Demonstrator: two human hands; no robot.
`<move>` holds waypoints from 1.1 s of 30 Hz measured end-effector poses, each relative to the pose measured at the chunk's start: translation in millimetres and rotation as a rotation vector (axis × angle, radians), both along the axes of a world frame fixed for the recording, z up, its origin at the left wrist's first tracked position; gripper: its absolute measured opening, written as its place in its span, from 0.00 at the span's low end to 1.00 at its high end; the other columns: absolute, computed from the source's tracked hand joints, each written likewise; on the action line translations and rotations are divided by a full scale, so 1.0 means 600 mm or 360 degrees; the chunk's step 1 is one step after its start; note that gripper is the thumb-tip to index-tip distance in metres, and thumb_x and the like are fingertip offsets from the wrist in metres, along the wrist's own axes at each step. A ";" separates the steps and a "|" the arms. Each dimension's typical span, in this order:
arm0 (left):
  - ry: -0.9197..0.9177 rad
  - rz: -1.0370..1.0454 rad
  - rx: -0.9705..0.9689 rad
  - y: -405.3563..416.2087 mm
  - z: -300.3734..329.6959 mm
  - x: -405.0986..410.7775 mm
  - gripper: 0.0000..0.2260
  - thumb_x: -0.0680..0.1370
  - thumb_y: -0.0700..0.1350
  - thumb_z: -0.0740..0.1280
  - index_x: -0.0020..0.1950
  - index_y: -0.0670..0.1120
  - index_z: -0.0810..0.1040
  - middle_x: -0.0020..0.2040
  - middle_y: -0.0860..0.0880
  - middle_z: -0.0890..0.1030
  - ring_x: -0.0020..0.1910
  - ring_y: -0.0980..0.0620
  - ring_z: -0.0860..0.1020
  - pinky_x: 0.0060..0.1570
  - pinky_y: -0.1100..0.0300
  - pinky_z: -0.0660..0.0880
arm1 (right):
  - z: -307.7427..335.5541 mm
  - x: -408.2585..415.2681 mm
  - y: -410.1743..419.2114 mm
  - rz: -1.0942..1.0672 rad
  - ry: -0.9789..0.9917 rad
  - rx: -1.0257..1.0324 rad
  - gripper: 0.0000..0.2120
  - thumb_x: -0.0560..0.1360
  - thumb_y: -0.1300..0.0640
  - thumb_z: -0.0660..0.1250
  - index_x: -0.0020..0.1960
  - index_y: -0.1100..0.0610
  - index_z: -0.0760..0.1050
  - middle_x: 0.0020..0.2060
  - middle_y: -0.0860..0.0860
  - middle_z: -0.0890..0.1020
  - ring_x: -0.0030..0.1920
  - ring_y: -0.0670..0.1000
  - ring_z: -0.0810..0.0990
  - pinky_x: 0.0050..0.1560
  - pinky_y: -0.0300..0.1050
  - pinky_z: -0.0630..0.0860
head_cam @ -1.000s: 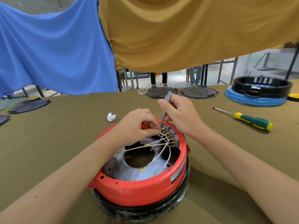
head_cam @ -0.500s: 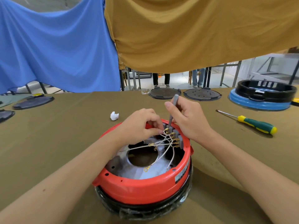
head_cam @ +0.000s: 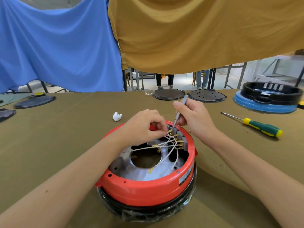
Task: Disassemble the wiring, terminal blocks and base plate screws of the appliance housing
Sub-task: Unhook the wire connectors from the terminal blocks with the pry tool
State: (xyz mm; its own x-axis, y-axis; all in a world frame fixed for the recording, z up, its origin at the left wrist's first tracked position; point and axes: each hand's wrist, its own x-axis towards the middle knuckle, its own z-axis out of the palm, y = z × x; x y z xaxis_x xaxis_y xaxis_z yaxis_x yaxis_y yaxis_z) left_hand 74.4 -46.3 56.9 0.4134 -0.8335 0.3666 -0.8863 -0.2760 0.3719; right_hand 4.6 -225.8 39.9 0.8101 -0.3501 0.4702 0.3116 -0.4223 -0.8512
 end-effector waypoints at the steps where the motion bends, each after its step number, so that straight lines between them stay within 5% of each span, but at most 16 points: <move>1: 0.0000 -0.0002 -0.0004 0.000 0.000 0.000 0.01 0.74 0.45 0.75 0.43 0.49 0.84 0.43 0.53 0.79 0.45 0.57 0.75 0.53 0.62 0.69 | -0.001 0.001 -0.002 0.0012 0.0027 0.0045 0.16 0.82 0.53 0.64 0.40 0.61 0.75 0.24 0.46 0.75 0.26 0.44 0.74 0.32 0.35 0.74; 4: -0.0017 -0.0005 -0.0005 0.000 0.001 0.000 0.01 0.74 0.45 0.74 0.43 0.49 0.84 0.43 0.53 0.79 0.45 0.57 0.76 0.53 0.62 0.70 | 0.000 -0.001 -0.004 0.0012 0.0117 0.0144 0.16 0.82 0.52 0.63 0.39 0.60 0.75 0.24 0.48 0.75 0.26 0.45 0.73 0.31 0.36 0.74; 8: -0.0099 -0.0055 -0.0047 -0.001 -0.002 -0.001 0.06 0.72 0.44 0.76 0.47 0.49 0.82 0.43 0.52 0.78 0.44 0.57 0.74 0.51 0.66 0.68 | 0.017 -0.014 0.001 -0.0028 -0.0016 -0.0115 0.16 0.82 0.53 0.64 0.41 0.63 0.76 0.25 0.49 0.77 0.28 0.47 0.76 0.36 0.46 0.80; 15: -0.0157 0.0000 0.0228 0.006 -0.002 0.014 0.16 0.80 0.47 0.66 0.67 0.56 0.73 0.61 0.53 0.71 0.61 0.51 0.71 0.63 0.56 0.67 | 0.022 -0.073 0.013 0.0048 -0.0012 -0.0076 0.14 0.82 0.52 0.65 0.41 0.59 0.76 0.27 0.50 0.80 0.30 0.48 0.80 0.37 0.45 0.82; 20: -0.0505 0.0320 0.0623 0.025 0.029 0.026 0.14 0.80 0.37 0.60 0.60 0.55 0.71 0.52 0.52 0.73 0.52 0.47 0.77 0.49 0.50 0.74 | 0.018 -0.088 0.033 0.0001 -0.0048 -0.0044 0.12 0.82 0.52 0.64 0.42 0.57 0.77 0.31 0.49 0.81 0.34 0.48 0.82 0.43 0.51 0.82; 22: -0.0760 0.0406 0.0778 0.046 0.035 0.030 0.13 0.79 0.37 0.60 0.58 0.54 0.68 0.47 0.53 0.68 0.48 0.47 0.77 0.38 0.53 0.70 | 0.019 -0.086 0.039 0.0035 -0.0056 0.0029 0.11 0.82 0.53 0.65 0.43 0.57 0.77 0.31 0.48 0.82 0.35 0.48 0.82 0.44 0.50 0.83; 25: -0.0996 0.0525 0.0920 0.072 0.028 0.027 0.15 0.78 0.38 0.58 0.62 0.53 0.64 0.50 0.51 0.68 0.50 0.46 0.77 0.35 0.55 0.63 | 0.016 -0.087 0.052 0.0104 -0.0085 0.0079 0.10 0.81 0.55 0.65 0.43 0.56 0.77 0.32 0.48 0.83 0.34 0.46 0.82 0.41 0.46 0.82; 33: -0.0710 0.0928 0.0984 0.077 0.044 0.018 0.11 0.78 0.41 0.60 0.59 0.48 0.66 0.53 0.47 0.74 0.53 0.42 0.76 0.41 0.52 0.69 | 0.022 -0.051 0.056 -0.0069 -0.0016 -0.0145 0.10 0.81 0.52 0.65 0.45 0.56 0.78 0.36 0.51 0.85 0.39 0.49 0.85 0.50 0.62 0.81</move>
State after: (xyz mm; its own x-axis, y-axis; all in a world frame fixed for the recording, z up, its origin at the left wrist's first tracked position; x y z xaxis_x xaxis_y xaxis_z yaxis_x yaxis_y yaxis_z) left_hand 85.3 0.1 83.3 0.7529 -0.6397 0.1547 -0.5724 -0.7524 -0.3260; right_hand -25.7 -192.0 53.0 0.7901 -0.3401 0.5099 0.2999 -0.5110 -0.8056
